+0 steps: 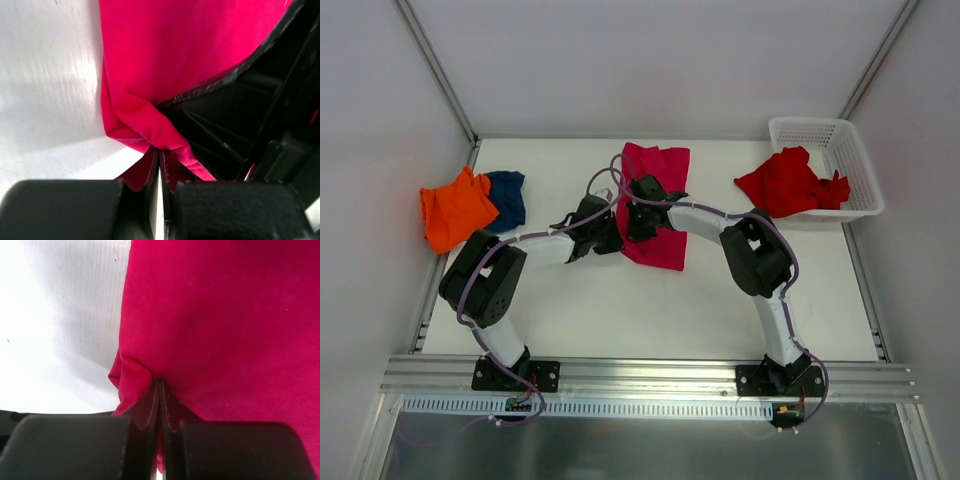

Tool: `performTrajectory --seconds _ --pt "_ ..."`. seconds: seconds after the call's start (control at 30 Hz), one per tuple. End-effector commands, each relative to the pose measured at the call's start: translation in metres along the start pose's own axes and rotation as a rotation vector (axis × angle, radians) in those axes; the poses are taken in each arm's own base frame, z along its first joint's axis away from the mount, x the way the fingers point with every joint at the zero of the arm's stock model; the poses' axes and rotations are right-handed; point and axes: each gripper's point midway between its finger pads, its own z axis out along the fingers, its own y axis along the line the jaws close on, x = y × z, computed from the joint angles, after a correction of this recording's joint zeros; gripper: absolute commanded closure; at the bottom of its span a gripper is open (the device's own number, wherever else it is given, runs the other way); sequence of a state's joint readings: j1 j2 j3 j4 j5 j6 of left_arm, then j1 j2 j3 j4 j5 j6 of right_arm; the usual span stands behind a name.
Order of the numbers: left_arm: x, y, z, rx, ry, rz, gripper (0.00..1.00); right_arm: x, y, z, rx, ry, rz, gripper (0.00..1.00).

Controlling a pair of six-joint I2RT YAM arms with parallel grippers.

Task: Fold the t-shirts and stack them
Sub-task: Fold the tshirt

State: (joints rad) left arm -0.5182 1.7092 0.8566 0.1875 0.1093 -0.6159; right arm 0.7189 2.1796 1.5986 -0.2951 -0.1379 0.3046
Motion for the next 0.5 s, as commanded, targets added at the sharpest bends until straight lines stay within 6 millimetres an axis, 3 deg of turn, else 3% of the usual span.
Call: performTrajectory --seconds 0.0,0.33,0.47 --pt "-0.039 -0.021 -0.013 0.005 -0.103 0.081 1.00 0.035 -0.032 0.006 0.127 0.092 -0.020 0.99" --pt "-0.100 -0.014 -0.026 -0.058 -0.185 0.117 1.00 0.036 -0.032 0.006 0.129 0.094 -0.021 0.99" --pt "-0.103 -0.015 -0.031 -0.053 -0.187 0.126 1.00 0.036 -0.033 0.006 0.131 0.095 -0.024 0.99"
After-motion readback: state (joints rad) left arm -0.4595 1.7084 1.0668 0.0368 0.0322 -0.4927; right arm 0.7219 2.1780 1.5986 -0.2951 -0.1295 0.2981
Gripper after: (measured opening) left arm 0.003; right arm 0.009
